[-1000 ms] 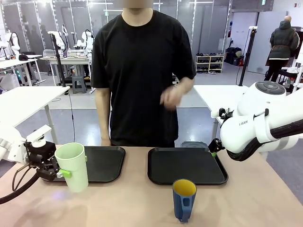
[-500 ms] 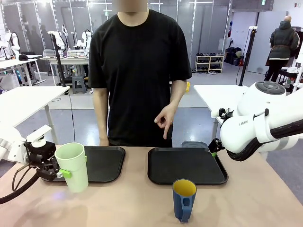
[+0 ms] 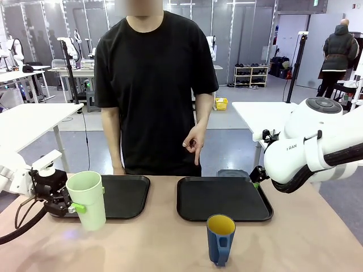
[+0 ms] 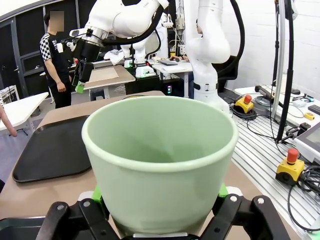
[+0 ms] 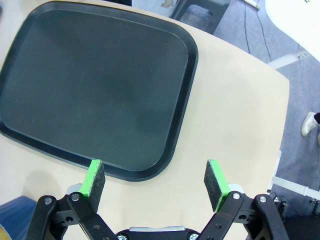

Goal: Sort and store the cups by type.
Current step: Place the picked Reusable plastic cup into the Flat Tray indicated by the person.

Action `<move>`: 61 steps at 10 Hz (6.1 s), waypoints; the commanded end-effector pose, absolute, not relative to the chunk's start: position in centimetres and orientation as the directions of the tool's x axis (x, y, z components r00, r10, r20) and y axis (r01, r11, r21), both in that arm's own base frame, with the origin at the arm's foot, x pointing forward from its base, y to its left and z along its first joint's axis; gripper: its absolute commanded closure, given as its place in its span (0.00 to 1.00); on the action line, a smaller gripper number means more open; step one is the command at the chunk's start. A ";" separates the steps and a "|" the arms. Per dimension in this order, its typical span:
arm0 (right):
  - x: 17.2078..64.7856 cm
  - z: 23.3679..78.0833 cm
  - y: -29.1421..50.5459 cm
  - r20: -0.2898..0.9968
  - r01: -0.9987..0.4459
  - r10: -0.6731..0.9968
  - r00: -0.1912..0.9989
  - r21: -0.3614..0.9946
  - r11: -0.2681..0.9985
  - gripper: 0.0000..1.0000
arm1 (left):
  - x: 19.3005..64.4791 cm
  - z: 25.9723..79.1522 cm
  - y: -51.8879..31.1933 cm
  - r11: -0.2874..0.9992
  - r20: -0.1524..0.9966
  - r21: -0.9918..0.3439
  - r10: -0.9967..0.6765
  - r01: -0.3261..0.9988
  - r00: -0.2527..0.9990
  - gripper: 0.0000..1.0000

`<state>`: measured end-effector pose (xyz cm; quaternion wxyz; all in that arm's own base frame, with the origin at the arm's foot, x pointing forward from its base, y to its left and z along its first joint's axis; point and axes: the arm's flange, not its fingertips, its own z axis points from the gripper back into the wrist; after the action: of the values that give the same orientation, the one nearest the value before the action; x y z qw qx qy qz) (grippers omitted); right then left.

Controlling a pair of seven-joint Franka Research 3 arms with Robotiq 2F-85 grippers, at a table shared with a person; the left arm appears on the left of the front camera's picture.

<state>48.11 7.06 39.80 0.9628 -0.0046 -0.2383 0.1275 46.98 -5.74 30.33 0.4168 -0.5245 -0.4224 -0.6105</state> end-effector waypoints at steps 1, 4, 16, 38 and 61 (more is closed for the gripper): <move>48.0 39.7 7.0 0.458 -0.246 0.252 0.853 -0.073 0.966 0.00 | 47.1 31.3 -7.3 -0.275 0.988 0.065 -0.120 0.959 -0.101 0.12; 48.0 39.7 7.0 0.458 -0.246 0.252 0.853 -0.073 0.966 0.00 | 49.6 33.5 -12.1 -0.246 0.980 0.099 -0.144 0.964 -0.137 0.12; 48.0 39.7 7.0 0.458 -0.246 0.252 0.853 -0.073 0.966 0.00 | 55.7 35.1 -28.2 -0.305 0.981 0.161 -0.052 0.939 -0.185 0.12; 48.0 39.7 7.0 0.458 -0.246 0.252 0.853 -0.073 0.966 0.00 | 62.3 27.1 -40.3 -0.106 0.995 0.090 -0.035 0.990 -0.095 0.12; 48.0 39.7 7.0 0.458 -0.246 0.252 0.853 -0.073 0.966 0.00 | 63.5 23.0 -39.5 -0.032 0.998 -0.012 -0.069 0.999 0.010 0.00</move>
<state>48.11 7.09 39.80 0.9627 -0.0046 -0.2383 0.1278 63.29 -39.47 23.00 0.5003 -0.4976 -0.4731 -0.5275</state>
